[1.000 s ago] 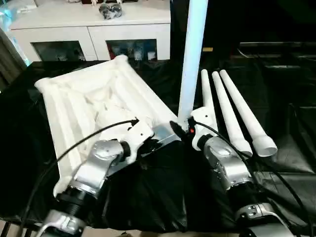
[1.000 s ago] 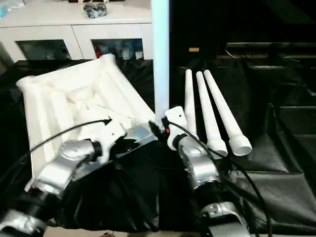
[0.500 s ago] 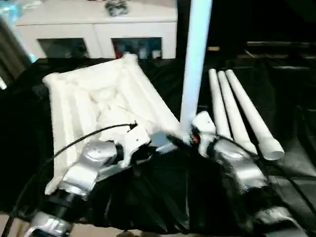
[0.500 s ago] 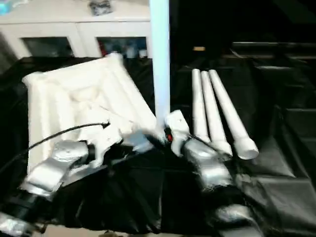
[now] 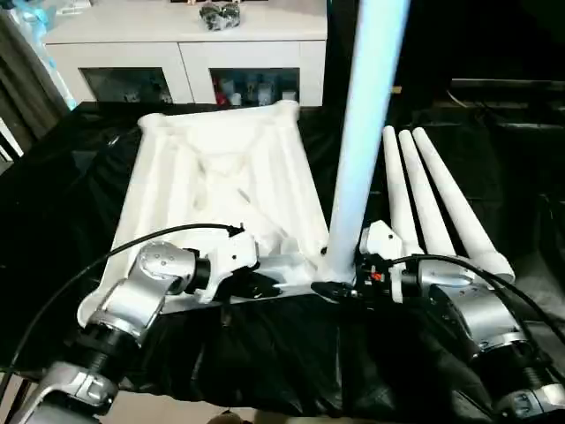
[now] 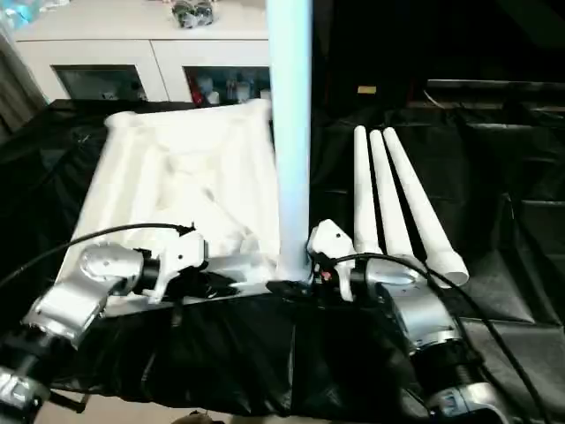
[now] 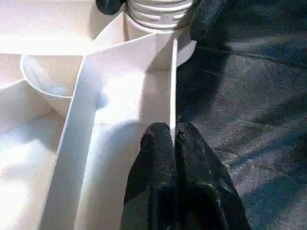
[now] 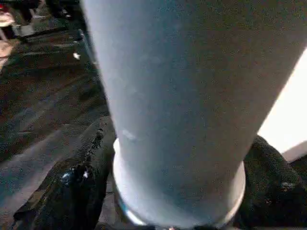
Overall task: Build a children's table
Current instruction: Rotate leg to tighten
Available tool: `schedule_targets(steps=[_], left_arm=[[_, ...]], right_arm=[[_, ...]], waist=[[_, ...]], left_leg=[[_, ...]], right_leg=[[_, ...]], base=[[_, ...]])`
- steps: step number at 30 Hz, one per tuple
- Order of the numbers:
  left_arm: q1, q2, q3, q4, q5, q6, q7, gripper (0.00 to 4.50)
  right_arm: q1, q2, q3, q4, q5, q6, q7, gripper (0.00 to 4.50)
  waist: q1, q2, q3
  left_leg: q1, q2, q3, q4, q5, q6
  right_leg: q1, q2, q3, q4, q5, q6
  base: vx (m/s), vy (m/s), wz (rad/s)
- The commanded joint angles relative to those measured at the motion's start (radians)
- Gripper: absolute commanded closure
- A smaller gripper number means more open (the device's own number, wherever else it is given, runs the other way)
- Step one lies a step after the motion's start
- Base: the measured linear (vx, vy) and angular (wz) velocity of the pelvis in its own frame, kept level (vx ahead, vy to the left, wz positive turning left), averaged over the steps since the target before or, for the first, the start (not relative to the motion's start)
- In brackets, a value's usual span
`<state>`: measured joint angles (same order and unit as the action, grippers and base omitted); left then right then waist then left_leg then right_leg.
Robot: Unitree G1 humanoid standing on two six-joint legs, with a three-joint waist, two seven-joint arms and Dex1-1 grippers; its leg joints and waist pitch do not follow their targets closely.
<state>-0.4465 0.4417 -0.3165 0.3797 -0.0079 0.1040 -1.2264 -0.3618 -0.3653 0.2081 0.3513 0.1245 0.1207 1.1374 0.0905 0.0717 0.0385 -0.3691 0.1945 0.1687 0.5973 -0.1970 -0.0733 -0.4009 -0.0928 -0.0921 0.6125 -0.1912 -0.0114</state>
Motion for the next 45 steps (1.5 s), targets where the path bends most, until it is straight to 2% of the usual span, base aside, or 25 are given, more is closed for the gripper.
schedule_targets(steps=[1, 6, 10, 11, 13, 14, 15, 17, 18, 21, 23, 24, 25, 26, 27, 28, 30, 32, 35, 37, 39, 41, 42, 44, 45], left_arm=[[-0.044, 0.003, 0.012, 0.022, -0.004, -0.015, 0.026, 4.5], [-0.055, 0.004, 0.015, 0.055, -0.01, -0.031, 0.01, 4.5], [-0.044, -0.008, 0.032, 0.049, -0.02, -0.021, 0.03, 4.5], [-0.044, -0.025, 0.047, 0.052, -0.012, -0.013, 0.089, 4.5], [-0.047, -0.035, 0.054, 0.059, -0.005, -0.006, 0.125, 4.5], [-0.051, -0.064, 0.077, 0.065, 0.008, 0.014, 0.224, 4.5], [-0.051, -0.078, 0.087, 0.063, 0.012, 0.026, 0.264, 4.5], [-0.043, -0.106, 0.103, 0.041, 0.013, 0.056, 0.326, 4.5], [-0.031, -0.123, 0.104, 0.014, 0.021, 0.077, 0.359, 4.5], [0.015, -0.171, 0.097, -0.081, 0.043, 0.133, 0.426, 4.5], [0.037, -0.195, 0.09, -0.128, 0.05, 0.159, 0.45, 4.5], [0.037, -0.195, 0.09, -0.128, 0.05, 0.159, 0.45, 4.5], [0.045, -0.203, 0.084, -0.147, 0.053, 0.167, 0.457, 4.5], [0.06, -0.222, 0.069, -0.18, 0.055, 0.181, 0.472, 4.5], [0.06, -0.222, 0.069, -0.18, 0.055, 0.181, 0.472, 4.5], [0.065, -0.229, 0.06, -0.189, 0.053, 0.186, 0.473, 4.5], [0.066, -0.226, 0.054, -0.188, 0.054, 0.181, 0.47, 4.5], [0.071, -0.213, 0.046, -0.197, 0.053, 0.176, 0.449, 4.5], [0.077, -0.183, 0.039, -0.209, 0.037, 0.158, 0.39, 4.5], [0.078, -0.166, 0.037, -0.211, 0.032, 0.152, 0.364, 4.5], [0.074, -0.141, 0.036, -0.2, 0.031, 0.134, 0.332, 4.5], [0.067, -0.122, 0.04, -0.185, 0.026, 0.119, 0.306, 4.5], [0.058, -0.106, 0.045, -0.168, 0.021, 0.106, 0.284, 4.5], [0.048, -0.087, 0.049, -0.151, 0.016, 0.096, 0.255, 4.5], [0.043, -0.077, 0.049, -0.142, 0.016, 0.089, 0.243, 4.5]], right_arm=[[0.011, 0.016, 0.081, -0.045, 0.027, 0.015, 0.073, 1.37], [0.013, 0.019, 0.083, -0.059, 0.032, 0.038, 0.081, 1.69], [0.012, 0.055, 0.069, -0.04, 0.019, 0.038, 0.022, 1.72], [0.002, 0.09, 0.049, -0.004, -0.009, 0.016, -0.066, 1.73], [-0.003, 0.105, 0.042, 0.012, -0.022, 0.013, -0.107, 1.73], [-0.027, 0.152, 0.026, 0.063, -0.066, 0.025, -0.241, 1.74], [-0.036, 0.172, 0.02, 0.083, -0.079, 0.029, -0.291, 1.74], [-0.057, 0.218, 0.009, 0.128, -0.11, 0.045, -0.41, 1.75], [-0.069, 0.246, 0.0, 0.153, -0.116, 0.053, -0.466, 1.75], [-0.101, 0.328, -0.025, 0.217, -0.13, 0.059, -0.615, 1.75], [-0.116, 0.36, -0.033, 0.247, -0.137, 0.054, -0.669, 1.75], [-0.116, 0.36, -0.033, 0.247, -0.137, 0.054, -0.669, 1.75], [-0.122, 0.373, -0.037, 0.259, -0.141, 0.048, -0.694, 1.75], [-0.141, 0.403, -0.058, 0.294, -0.135, 0.02, -0.719, 1.75], [-0.141, 0.403, -0.058, 0.294, -0.135, 0.02, -0.719, 1.4], [-0.149, 0.411, -0.065, 0.305, -0.128, 0.004, -0.712, 1.19], [-0.149, 0.411, -0.069, 0.302, -0.119, 0.005, -0.701, 1.05], [-0.146, 0.393, -0.061, 0.289, -0.118, -0.014, -0.679, 0.85], [-0.132, 0.345, -0.051, 0.265, -0.127, -0.055, -0.633, 0.85], [-0.127, 0.322, -0.05, 0.262, -0.127, -0.075, -0.598, 0.85], [-0.118, 0.288, -0.048, 0.248, -0.12, -0.089, -0.537, 0.85], [-0.11, 0.259, -0.045, 0.233, -0.113, -0.093, -0.484, 0.85], [-0.098, 0.227, -0.036, 0.205, -0.094, -0.075, -0.407, 0.85], [-0.078, 0.186, -0.015, 0.161, -0.078, -0.069, -0.319, 0.85], [-0.067, 0.168, -0.006, 0.138, -0.068, -0.061, -0.281, 0.85]], waist=[[0.0, -0.01, -0.063], [0.001, -0.01, -0.063], [0.0, -0.01, -0.062], [-0.001, -0.01, -0.061], [-0.005, -0.011, -0.059], [-0.007, -0.007, -0.057], [-0.017, -0.005, -0.052], [-0.025, -0.007, -0.054], [-0.028, -0.007, -0.054], [-0.04, -0.008, -0.056], [-0.04, -0.005, -0.058], [-0.04, -0.008, -0.06], [-0.041, -0.004, -0.059], [-0.044, -0.019, -0.062], [-0.043, -0.01, -0.061], [-0.042, -0.009, -0.062], [-0.042, -0.011, -0.063], [-0.043, -0.012, -0.061], [-0.041, -0.012, -0.061], [-0.042, -0.007, -0.062], [-0.041, -0.01, -0.063], [-0.036, -0.011, -0.063], [-0.033, -0.003, -0.062], [-0.025, -0.007, -0.063], [-0.025, -0.007, -0.062]], left_leg=[[0.004, 0.034, -0.006, -0.066, -0.15, 0.082], [0.003, 0.033, -0.006, -0.066, -0.143, 0.08], [0.002, 0.033, -0.006, -0.067, -0.15, 0.077], [0.003, 0.033, -0.005, -0.067, -0.154, 0.073], [0.003, 0.031, -0.006, -0.07, -0.169, 0.057], [0.004, 0.032, -0.007, -0.073, -0.187, 0.048], [0.005, 0.032, -0.007, -0.077, -0.213, 0.024], [0.006, 0.029, -0.011, -0.08, -0.226, 0.002], [0.008, 0.029, -0.011, -0.08, -0.23, 0.003], [0.003, 0.029, -0.01, -0.078, -0.211, 0.017], [0.003, 0.03, -0.01, -0.076, -0.186, 0.026], [0.003, 0.031, -0.01, -0.076, -0.177, 0.028], [0.0, 0.03, -0.01, -0.076, -0.169, 0.034], [-0.001, 0.031, -0.008, -0.074, -0.152, 0.04], [-0.002, 0.03, -0.009, -0.074, -0.139, 0.047], [0.001, 0.029, -0.007, -0.071, -0.136, 0.051], [0.001, 0.028, -0.006, -0.069, -0.117, 0.068], [0.0, 0.027, -0.006, -0.07, -0.131, 0.073], [0.002, 0.028, -0.006, -0.07, -0.153, 0.067], [0.002, 0.029, -0.006, -0.069, -0.144, 0.068], [0.001, 0.027, -0.006, -0.067, -0.136, 0.076], [0.003, 0.029, -0.005, -0.065, -0.129, 0.092], [0.003, 0.028, -0.005, -0.065, -0.132, 0.094], [0.009, 0.033, -0.003, -0.065, -0.148, 0.093], [0.007, 0.031, -0.003, -0.065, -0.146, 0.093]], right_leg=[[0.056, -0.055, 0.049, -0.067, -0.144, -0.228], [0.058, -0.054, 0.049, -0.065, -0.132, -0.231], [0.058, -0.055, 0.048, -0.067, -0.143, -0.23], [0.056, -0.056, 0.049, -0.069, -0.153, -0.228], [0.056, -0.057, 0.048, -0.073, -0.191, -0.22], [0.055, -0.056, 0.048, -0.076, -0.224, -0.21], [0.051, -0.056, 0.047, -0.079, -0.268, -0.202], [0.055, -0.058, 0.045, -0.085, -0.32, -0.181], [0.052, -0.058, 0.047, -0.087, -0.32, -0.179], [0.053, -0.056, 0.048, -0.083, -0.269, -0.185], [0.053, -0.056, 0.049, -0.081, -0.234, -0.191], [0.054, -0.055, 0.048, -0.077, -0.216, -0.196], [0.055, -0.053, 0.047, -0.075, -0.194, -0.201], [0.056, -0.054, 0.049, -0.071, -0.156, -0.21], [0.058, -0.055, 0.048, -0.069, -0.141, -0.218], [0.055, -0.054, 0.048, -0.07, -0.134, -0.218], [0.056, -0.052, 0.049, -0.065, -0.079, -0.231], [0.058, -0.053, 0.048, -0.067, -0.094, -0.231], [0.058, -0.054, 0.049, -0.07, -0.13, -0.221], [0.057, -0.053, 0.05, -0.066, -0.107, -0.226], [0.059, -0.053, 0.049, -0.064, -0.085, -0.234], [0.057, -0.051, 0.049, -0.063, -0.07, -0.239], [0.057, -0.051, 0.049, -0.063, -0.074, -0.242], [0.054, -0.05, 0.05, -0.064, -0.082, -0.24], [0.055, -0.049, 0.049, -0.064, -0.079, -0.241]], base=[[0.0, 0.0, 0.0], [0.0, 0.0, 0.0], [0.0, 0.0, 0.0], [0.0, 0.0, 0.0], [0.0, 0.0, 0.0], [0.0, 0.0, 0.0], [0.0, 0.0, 0.0], [0.0, 0.0, 0.0], [0.0, 0.0, 0.0], [0.0, 0.0, 0.0], [0.0, 0.0, 0.0], [0.0, 0.0, 0.0], [0.0, 0.0, 0.0], [0.0, 0.0, 0.0], [0.0, 0.0, 0.0], [0.0, 0.0, 0.0], [0.0, 0.0, 0.0], [0.0, 0.0, 0.0], [0.0, 0.0, 0.0], [0.0, 0.0, 0.0], [0.0, 0.0, 0.0], [0.0, 0.0, 0.0], [0.0, 0.0, 0.0], [0.0, 0.0, 0.0], [0.0, 0.0, 0.0]])
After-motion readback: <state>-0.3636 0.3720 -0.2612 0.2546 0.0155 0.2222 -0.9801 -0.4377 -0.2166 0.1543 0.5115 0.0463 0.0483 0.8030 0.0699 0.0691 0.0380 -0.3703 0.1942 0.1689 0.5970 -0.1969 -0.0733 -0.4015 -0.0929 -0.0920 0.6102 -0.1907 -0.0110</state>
